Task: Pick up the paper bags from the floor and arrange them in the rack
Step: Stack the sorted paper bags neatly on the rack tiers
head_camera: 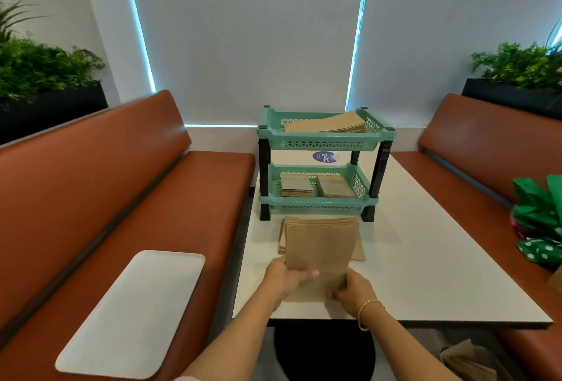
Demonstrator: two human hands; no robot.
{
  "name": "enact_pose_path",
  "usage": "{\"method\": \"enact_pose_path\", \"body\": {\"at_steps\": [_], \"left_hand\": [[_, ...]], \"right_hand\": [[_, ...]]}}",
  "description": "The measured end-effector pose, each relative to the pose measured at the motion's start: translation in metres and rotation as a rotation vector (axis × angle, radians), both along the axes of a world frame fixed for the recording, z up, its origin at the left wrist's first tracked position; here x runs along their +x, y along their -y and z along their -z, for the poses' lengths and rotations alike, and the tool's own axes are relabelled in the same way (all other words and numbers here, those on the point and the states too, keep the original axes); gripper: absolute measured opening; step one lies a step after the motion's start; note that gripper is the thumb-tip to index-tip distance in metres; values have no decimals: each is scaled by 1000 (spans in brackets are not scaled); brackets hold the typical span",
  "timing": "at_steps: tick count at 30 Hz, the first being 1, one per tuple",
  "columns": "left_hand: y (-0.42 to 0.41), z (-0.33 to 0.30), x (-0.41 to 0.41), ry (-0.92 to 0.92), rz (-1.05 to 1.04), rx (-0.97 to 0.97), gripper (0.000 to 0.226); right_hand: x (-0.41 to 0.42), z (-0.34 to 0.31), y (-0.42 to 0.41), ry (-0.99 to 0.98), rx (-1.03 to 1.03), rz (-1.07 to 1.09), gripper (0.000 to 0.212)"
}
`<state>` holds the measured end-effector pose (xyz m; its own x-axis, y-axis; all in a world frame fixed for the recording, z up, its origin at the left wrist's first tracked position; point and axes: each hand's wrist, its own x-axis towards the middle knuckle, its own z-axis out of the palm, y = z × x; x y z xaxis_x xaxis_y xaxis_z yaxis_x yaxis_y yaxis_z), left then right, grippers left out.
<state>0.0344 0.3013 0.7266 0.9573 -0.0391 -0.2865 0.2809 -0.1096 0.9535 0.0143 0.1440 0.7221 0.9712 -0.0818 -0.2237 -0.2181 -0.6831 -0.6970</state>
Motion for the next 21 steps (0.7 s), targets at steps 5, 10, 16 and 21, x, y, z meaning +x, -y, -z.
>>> {"method": "enact_pose_path", "body": {"at_steps": [5, 10, 16, 21], "left_hand": [[-14, -56, 23, 149, 20, -104, 43], [-43, -94, 31, 305, 2, -49, 21], [-48, -64, 24, 233, -7, 33, 29], [-34, -6, 16, 117, -67, 153, 35]], "right_hand": [[12, -14, 18, -24, -3, -21, 23], [22, -51, 38, 122, 472, 186, 11], [31, -70, 42, 290, 638, 255, 11], [22, -37, 34, 236, 387, 198, 28]]}}
